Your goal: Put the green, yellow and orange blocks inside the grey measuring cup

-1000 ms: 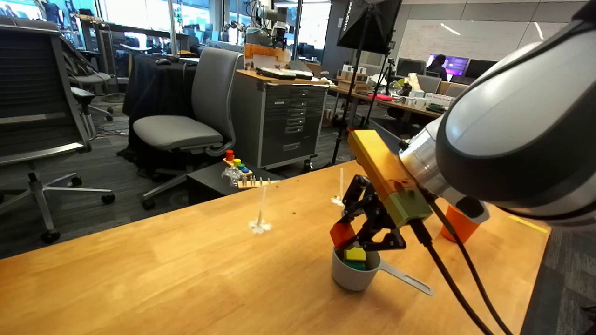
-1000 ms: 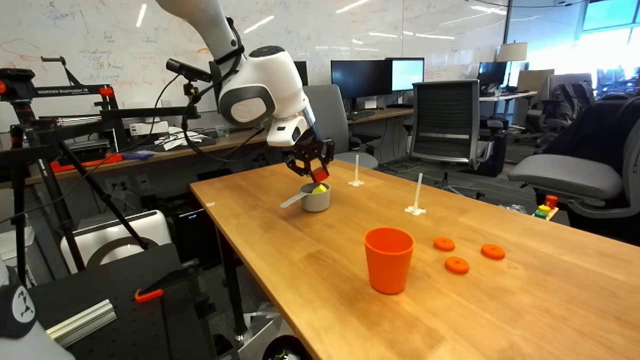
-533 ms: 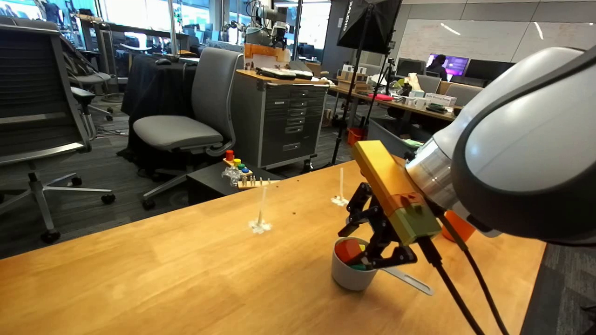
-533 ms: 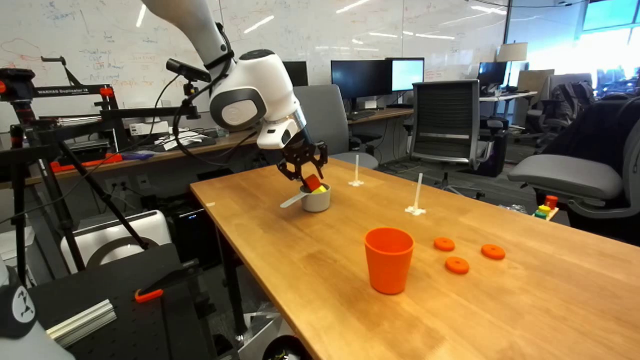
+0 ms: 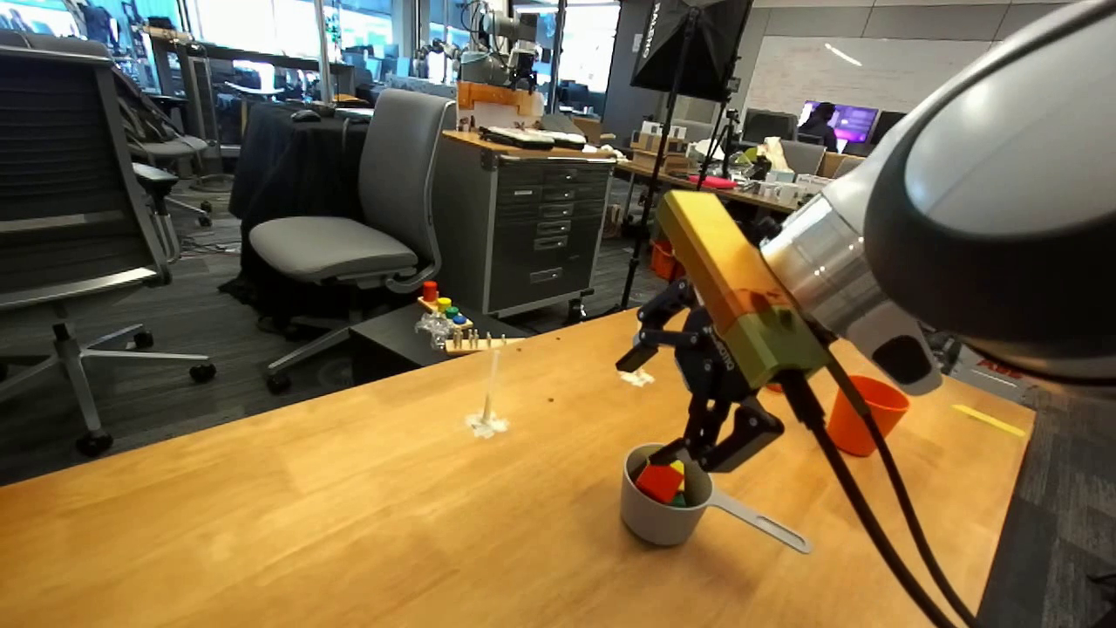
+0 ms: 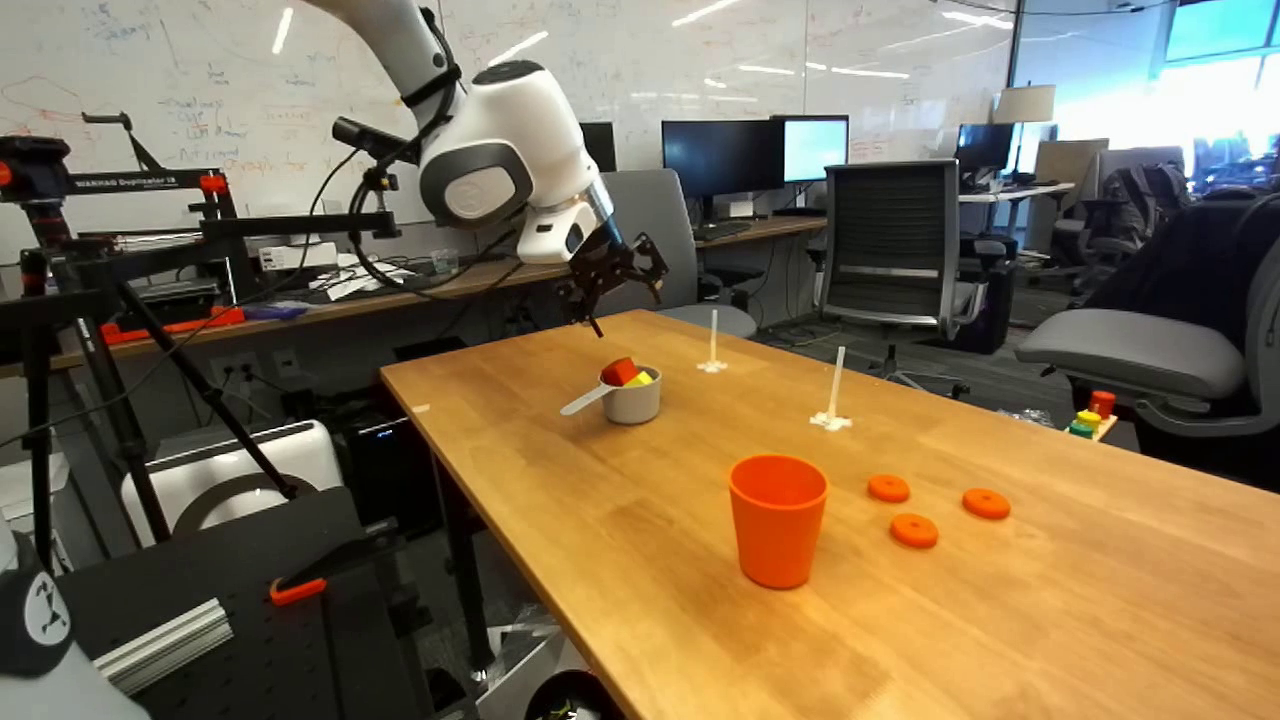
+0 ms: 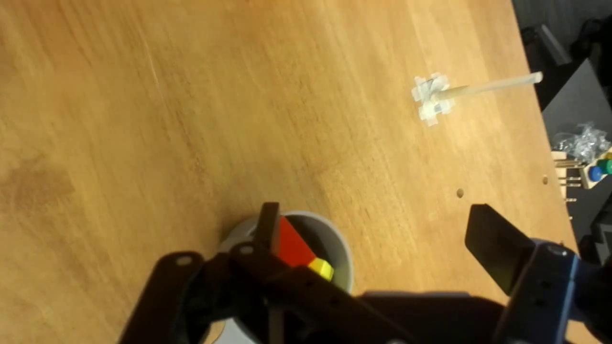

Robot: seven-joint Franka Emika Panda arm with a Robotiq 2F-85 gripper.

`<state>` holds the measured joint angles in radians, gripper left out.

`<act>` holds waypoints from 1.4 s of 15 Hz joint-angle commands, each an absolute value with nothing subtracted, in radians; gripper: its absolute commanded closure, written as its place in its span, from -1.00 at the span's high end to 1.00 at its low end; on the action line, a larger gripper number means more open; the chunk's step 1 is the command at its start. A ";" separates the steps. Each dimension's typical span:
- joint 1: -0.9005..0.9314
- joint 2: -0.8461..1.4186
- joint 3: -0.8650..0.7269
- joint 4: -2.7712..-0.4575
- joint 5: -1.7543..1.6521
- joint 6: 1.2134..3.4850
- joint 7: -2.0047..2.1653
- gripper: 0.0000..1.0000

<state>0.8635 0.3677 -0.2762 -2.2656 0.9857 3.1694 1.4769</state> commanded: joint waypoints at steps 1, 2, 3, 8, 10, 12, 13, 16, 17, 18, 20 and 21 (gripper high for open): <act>0.925 0.316 -0.329 -2.244 0.940 3.161 1.514 1.00; 0.937 0.311 -0.339 -2.232 0.930 3.152 1.522 1.00; 0.953 0.308 -0.353 -2.224 0.918 3.147 1.529 1.00; 1.067 0.288 -0.448 -2.212 0.849 3.154 1.596 1.00; 1.126 0.276 -0.500 -2.221 0.820 3.164 1.624 1.00; 1.172 0.261 -0.544 -2.229 0.805 3.164 1.639 1.00; 1.193 0.256 -0.567 -2.231 0.800 3.159 1.646 1.00; 1.235 0.246 -0.617 -2.234 0.803 3.152 1.657 1.00; 1.245 0.250 -0.635 -2.234 0.814 3.152 1.672 1.00; 1.207 0.282 -0.589 -2.213 0.833 3.162 1.628 1.00; 1.218 0.281 -0.609 -2.216 0.833 3.162 1.639 1.00; 1.218 0.281 -0.611 -2.217 0.833 3.162 1.641 1.00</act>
